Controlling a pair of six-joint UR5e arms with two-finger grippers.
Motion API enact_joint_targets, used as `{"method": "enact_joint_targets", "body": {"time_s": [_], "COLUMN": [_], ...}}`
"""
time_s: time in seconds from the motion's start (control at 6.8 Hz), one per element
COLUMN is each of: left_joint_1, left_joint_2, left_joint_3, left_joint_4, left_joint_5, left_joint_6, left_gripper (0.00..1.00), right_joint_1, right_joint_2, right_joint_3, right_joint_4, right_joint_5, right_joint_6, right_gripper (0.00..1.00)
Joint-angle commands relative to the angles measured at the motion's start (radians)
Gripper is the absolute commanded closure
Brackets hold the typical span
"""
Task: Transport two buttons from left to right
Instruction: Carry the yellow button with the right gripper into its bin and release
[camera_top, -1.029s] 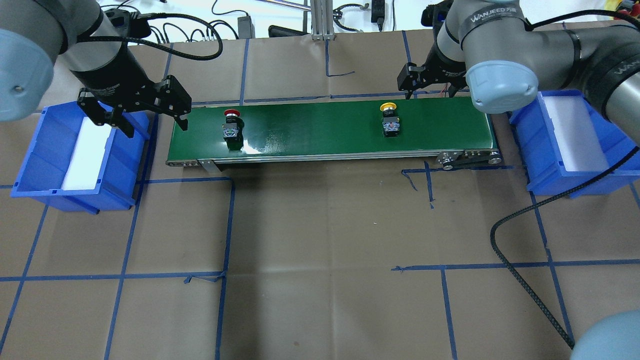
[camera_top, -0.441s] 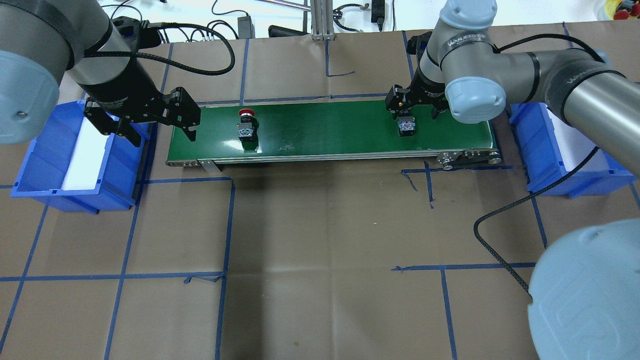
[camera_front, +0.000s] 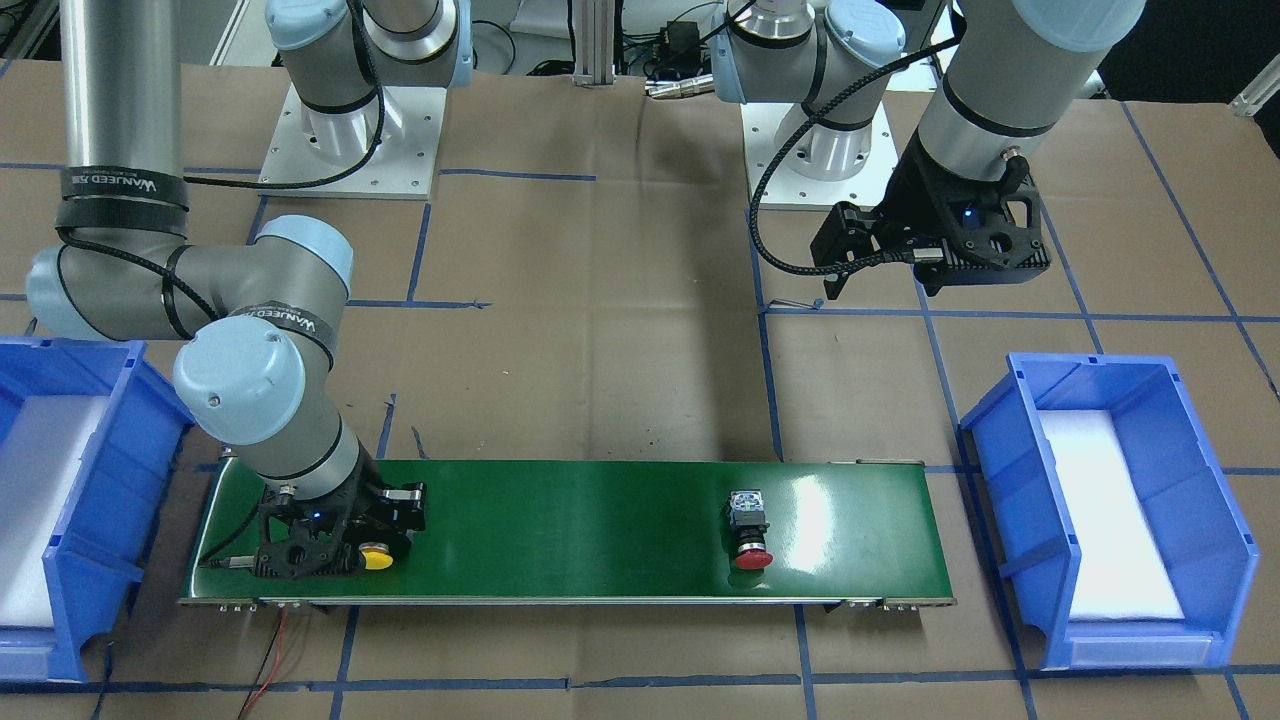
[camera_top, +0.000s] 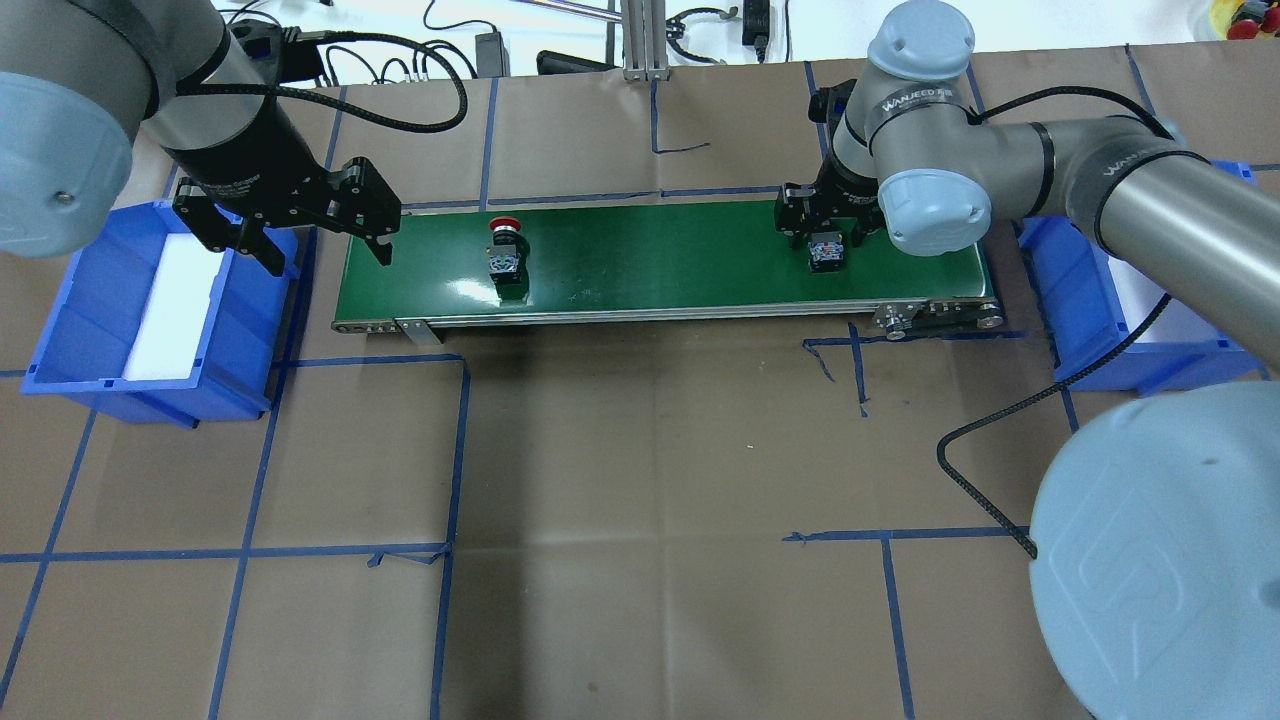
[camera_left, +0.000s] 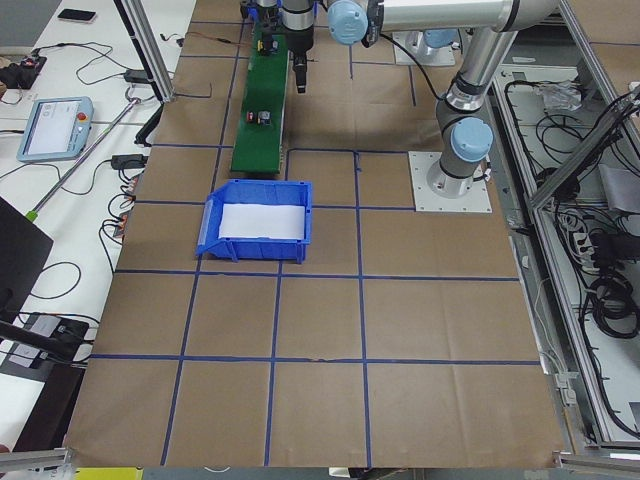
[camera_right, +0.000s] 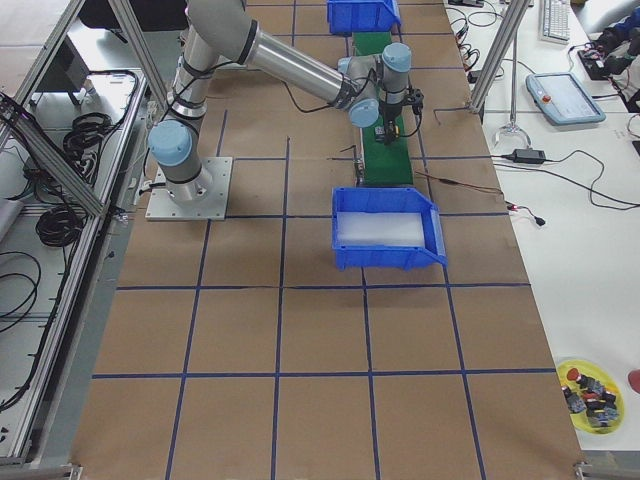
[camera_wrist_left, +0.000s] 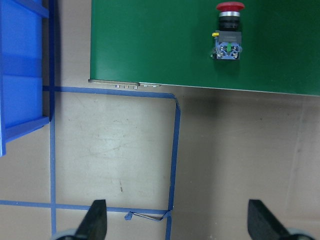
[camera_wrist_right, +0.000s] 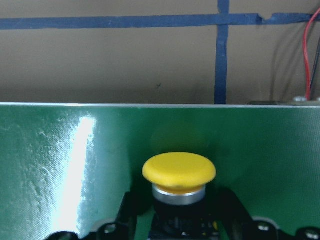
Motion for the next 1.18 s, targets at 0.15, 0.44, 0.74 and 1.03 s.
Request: {"method": "enact_joint_targets", "body": {"time_s": [0.15,0.44,0.74,1.03], "left_joint_1": [-0.001,-0.001,-0.001,-0.001], "left_joint_2": [0.007,0.011,0.015,0.015], "left_joint_3": [-0.012,-0.014,-0.018,-0.018], "left_joint_4": [0.018,0.018,0.033,0.033], "left_joint_5": [0.000,0.000,0.022,0.022], "left_joint_6": [0.023,0.031,0.038,0.037], "left_gripper": [0.00,0.00,0.00,0.00], "right_joint_1": [-0.051,-0.178,-0.426,-0.544], "right_joint_2": [-0.065,-0.093,-0.086,-0.084], "right_joint_3": [-0.054,-0.240,-0.354,-0.292], "right_joint_4": [0.056,0.310,0.516,0.485], "right_joint_5": [-0.115,-0.117,-0.103,-0.102], "right_joint_6": [-0.076,-0.238,-0.465,-0.647], "right_gripper": [0.93,0.93,0.94,0.98]}}
